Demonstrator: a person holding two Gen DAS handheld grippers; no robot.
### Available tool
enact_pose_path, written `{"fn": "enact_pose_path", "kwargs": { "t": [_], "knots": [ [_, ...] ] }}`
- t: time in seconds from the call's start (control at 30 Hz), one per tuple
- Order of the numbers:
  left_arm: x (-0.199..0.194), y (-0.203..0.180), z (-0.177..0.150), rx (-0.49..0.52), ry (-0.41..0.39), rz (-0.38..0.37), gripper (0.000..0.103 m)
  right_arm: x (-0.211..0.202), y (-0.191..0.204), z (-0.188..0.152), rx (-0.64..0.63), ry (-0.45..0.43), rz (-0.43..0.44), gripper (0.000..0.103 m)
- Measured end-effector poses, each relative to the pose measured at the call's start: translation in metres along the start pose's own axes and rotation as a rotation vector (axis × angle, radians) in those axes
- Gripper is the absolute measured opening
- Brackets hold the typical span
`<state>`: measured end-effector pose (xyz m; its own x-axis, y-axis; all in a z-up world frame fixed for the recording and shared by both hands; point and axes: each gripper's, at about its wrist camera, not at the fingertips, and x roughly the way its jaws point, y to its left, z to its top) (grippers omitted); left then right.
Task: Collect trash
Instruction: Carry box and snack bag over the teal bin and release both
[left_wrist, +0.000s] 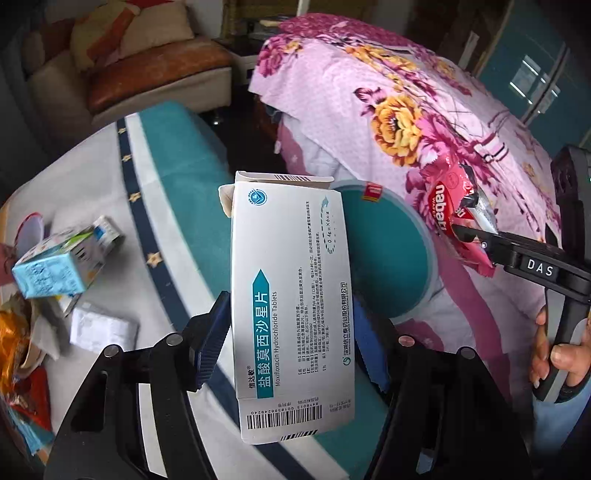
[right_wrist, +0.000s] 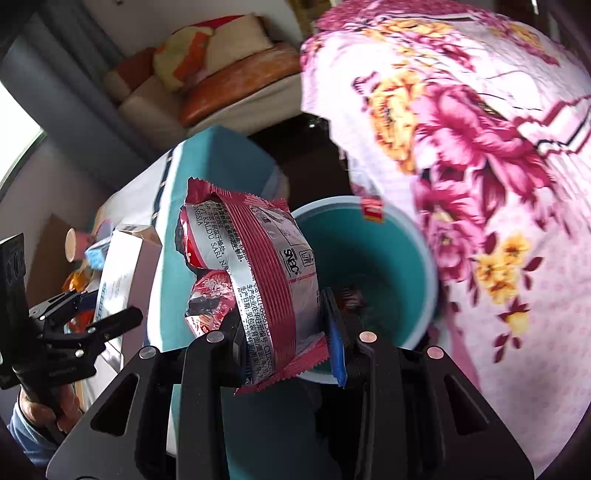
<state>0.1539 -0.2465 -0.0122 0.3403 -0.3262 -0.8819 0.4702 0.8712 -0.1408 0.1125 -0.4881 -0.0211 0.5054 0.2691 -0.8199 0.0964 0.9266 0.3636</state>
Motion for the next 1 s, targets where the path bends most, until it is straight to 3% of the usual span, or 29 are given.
{"fn": "enact_pose_path", "kwargs": {
  "t": [0.23, 0.43, 0.57, 0.77, 1.0],
  "knots": [
    [0.044, -0.036, 0.022, 0.055, 0.061, -0.077, 0.065, -0.002, -0.025, 0.015, 0.036, 0.000, -0.040, 0.031],
    [0.064, -0.041, 0.031, 0.054, 0.089, -0.105, 0.066, -0.002, -0.029, 0.023, 0.040, 0.006, -0.060, 0.031],
    [0.071, -0.040, 0.035, 0.044, 0.092, -0.120, 0.073, 0.000, -0.032, 0.027, 0.046, 0.011, -0.074, 0.031],
    [0.072, -0.035, 0.036, 0.024, 0.084, -0.112, 0.091, 0.005, -0.033, 0.027, 0.054, 0.024, -0.090, 0.031],
    [0.064, -0.018, 0.030, 0.005, 0.076, -0.084, 0.091, 0.014, -0.023, 0.029, 0.040, 0.044, -0.097, 0.033]
  ]
}}
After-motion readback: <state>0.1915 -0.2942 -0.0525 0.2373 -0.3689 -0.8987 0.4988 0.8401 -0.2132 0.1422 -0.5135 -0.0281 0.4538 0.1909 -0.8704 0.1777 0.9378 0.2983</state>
